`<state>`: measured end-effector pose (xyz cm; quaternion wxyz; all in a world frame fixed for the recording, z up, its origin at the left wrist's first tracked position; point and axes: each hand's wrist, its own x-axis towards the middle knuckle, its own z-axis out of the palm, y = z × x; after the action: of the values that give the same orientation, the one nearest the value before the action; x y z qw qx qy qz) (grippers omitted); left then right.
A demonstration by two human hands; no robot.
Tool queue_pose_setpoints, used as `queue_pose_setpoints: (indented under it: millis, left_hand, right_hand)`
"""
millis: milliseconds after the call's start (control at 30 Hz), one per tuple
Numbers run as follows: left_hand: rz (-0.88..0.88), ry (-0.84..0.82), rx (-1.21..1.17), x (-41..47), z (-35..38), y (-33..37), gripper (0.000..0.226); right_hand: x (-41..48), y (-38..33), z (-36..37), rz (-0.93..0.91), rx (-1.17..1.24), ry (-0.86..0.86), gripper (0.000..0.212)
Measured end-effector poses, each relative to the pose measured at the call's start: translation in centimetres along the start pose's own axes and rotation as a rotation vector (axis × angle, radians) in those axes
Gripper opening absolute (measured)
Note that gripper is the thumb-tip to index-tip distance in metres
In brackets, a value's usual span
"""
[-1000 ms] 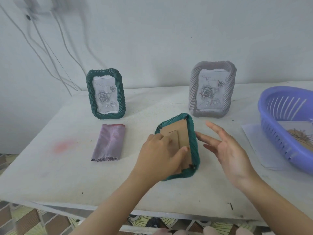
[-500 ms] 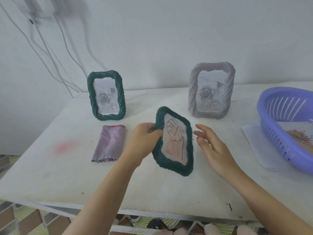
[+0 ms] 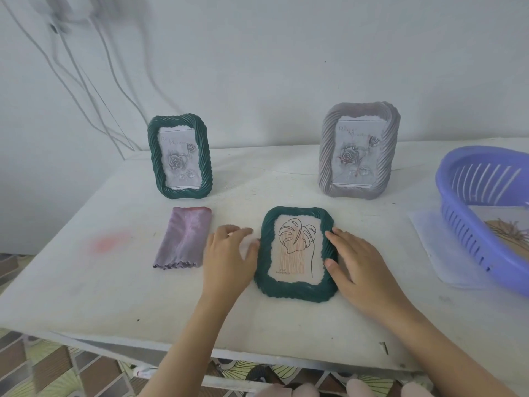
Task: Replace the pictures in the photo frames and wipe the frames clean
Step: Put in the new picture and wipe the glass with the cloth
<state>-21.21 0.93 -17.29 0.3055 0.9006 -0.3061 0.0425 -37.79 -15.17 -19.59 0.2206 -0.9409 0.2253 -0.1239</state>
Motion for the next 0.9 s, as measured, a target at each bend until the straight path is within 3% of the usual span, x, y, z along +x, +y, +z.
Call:
queue_pose_setpoints:
  millis: [100, 200, 300, 367, 600, 767, 900]
  left_hand:
    - [-0.033, 0.164, 0.0, 1.6, -1.1, -2.2, 0.027]
    - [-0.22, 0.225, -0.01, 3.3, -2.9, -4.9, 0.039]
    - [-0.385, 0.04, -0.056, 4.1, -4.2, -6.9, 0.052]
    - [-0.412, -0.056, -0.157, 4.3, -4.9, -7.1, 0.047]
    - [-0.478, -0.071, -0.454, 4.5, -7.0, -6.3, 0.036]
    - [-0.513, -0.162, -0.813, 4.2, -7.9, -5.2, 0.034]
    - [-0.408, -0.206, -1.049, 3.7, -8.3, -2.1, 0.033]
  right_hand:
    - [0.1, 0.2, 0.1, 0.007, -0.006, 0.003, 0.072]
    - [0.0, 0.3, 0.2, 0.005, -0.014, -0.001, 0.072]
    - [0.1, 0.3, 0.2, 0.004, -0.009, 0.008, 0.071]
    - [0.1, 0.3, 0.2, 0.005, -0.014, 0.005, 0.072]
    - [0.0, 0.2, 0.0, 0.015, 0.013, -0.013, 0.076]
    - [-0.1, -0.6, -0.2, 0.037, 0.041, 0.096, 0.062]
    - [-0.1, -3.0, -1.0, -0.017, 0.32, 0.193, 0.046]
